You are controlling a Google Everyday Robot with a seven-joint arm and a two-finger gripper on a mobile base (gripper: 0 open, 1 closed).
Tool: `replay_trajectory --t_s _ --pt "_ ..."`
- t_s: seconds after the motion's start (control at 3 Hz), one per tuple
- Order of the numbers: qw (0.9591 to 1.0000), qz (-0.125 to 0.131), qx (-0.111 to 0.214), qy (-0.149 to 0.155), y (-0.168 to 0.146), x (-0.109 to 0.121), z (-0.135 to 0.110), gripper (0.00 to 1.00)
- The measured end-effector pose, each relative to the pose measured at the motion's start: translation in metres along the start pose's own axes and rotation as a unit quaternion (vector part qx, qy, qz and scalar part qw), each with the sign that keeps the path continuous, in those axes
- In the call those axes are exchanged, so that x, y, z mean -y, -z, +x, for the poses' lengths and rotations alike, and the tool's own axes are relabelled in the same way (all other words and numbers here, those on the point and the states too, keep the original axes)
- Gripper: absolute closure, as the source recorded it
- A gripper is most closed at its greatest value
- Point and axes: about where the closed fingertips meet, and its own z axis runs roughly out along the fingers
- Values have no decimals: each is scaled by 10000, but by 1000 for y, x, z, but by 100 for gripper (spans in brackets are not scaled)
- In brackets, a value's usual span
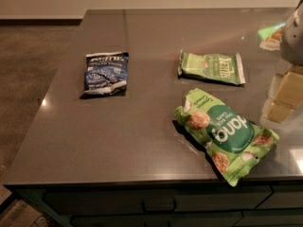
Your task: Pick blue chip bag
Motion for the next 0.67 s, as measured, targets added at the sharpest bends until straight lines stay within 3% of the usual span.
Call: replay_trajectory --t_s 0.33,0.67 --pt "10000 -6 58 11 0 9 -14 0" --pt "9999 -49 119 -57 -8 30 -43 0"
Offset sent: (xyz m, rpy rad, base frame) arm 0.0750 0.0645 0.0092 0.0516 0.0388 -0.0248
